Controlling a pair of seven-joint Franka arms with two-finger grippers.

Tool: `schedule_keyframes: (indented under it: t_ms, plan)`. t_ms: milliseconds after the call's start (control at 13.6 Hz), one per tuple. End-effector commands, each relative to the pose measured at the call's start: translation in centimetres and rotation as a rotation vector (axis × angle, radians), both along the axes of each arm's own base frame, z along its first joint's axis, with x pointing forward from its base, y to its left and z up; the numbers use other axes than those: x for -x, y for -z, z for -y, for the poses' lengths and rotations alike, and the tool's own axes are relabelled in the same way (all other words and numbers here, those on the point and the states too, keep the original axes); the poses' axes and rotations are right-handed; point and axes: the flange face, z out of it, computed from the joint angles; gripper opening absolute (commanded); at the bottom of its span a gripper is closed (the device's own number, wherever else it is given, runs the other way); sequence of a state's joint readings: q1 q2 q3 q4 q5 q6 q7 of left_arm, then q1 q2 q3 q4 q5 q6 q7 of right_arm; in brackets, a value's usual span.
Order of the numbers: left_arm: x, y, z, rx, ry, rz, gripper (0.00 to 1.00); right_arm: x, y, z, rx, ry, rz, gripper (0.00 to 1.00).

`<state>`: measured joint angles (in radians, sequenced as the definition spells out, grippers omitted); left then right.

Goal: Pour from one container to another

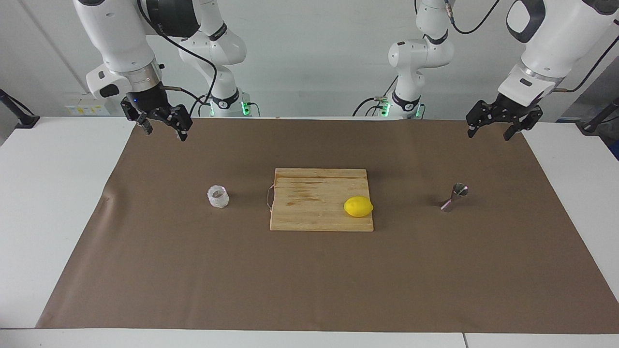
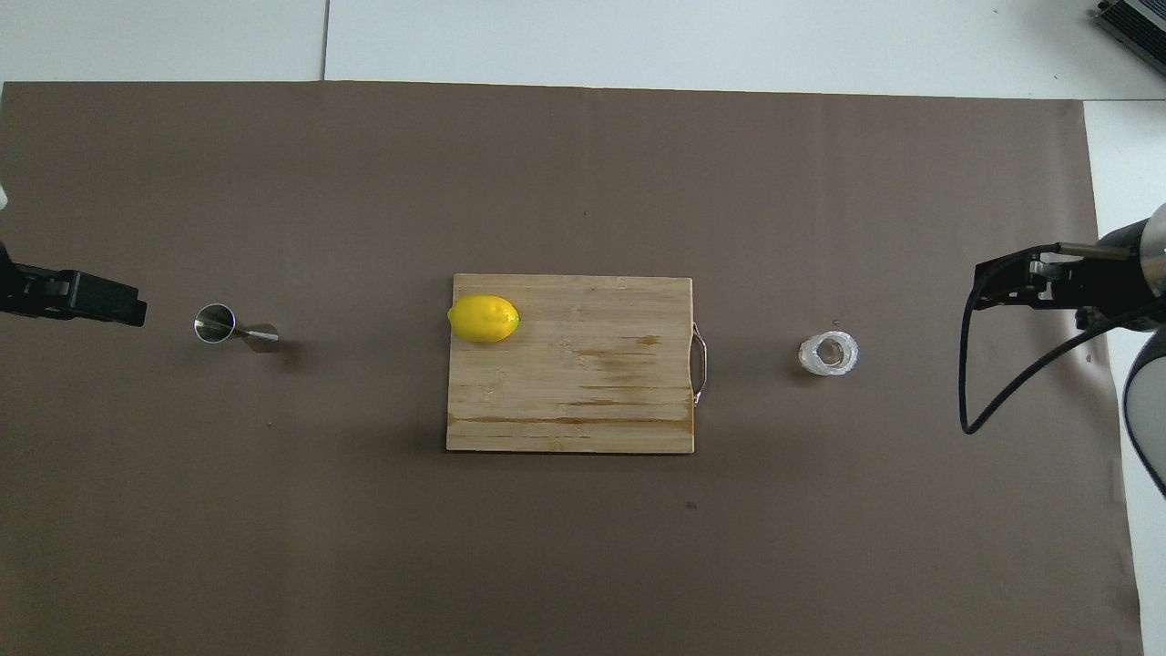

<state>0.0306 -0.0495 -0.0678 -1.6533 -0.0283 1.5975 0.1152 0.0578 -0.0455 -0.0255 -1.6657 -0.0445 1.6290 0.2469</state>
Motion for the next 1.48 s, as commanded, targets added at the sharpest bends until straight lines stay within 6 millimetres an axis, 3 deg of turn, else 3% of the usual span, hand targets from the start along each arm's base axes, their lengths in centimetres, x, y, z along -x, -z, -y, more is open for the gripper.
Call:
schedule_keyframes:
  t_ms: [0, 959, 1402]
  plan:
    - [0.7, -0.1, -0.3, -0.013, 0.015, 0.012, 1.0, 0.4, -0.2, 0.2, -0.029, -0.01, -0.006, 1.0]
    - [1.0, 0.0, 0.1, -0.012, 0.006, -0.005, 1.0, 0.4, -0.2, 0.2, -0.029, -0.01, -0.004, 1.0]
    - [1.5, 0.9, -0.5, -0.01, -0.22, -0.024, 1.0, 0.4, -0.2, 0.2, -0.029, -0.01, -0.006, 1.0]
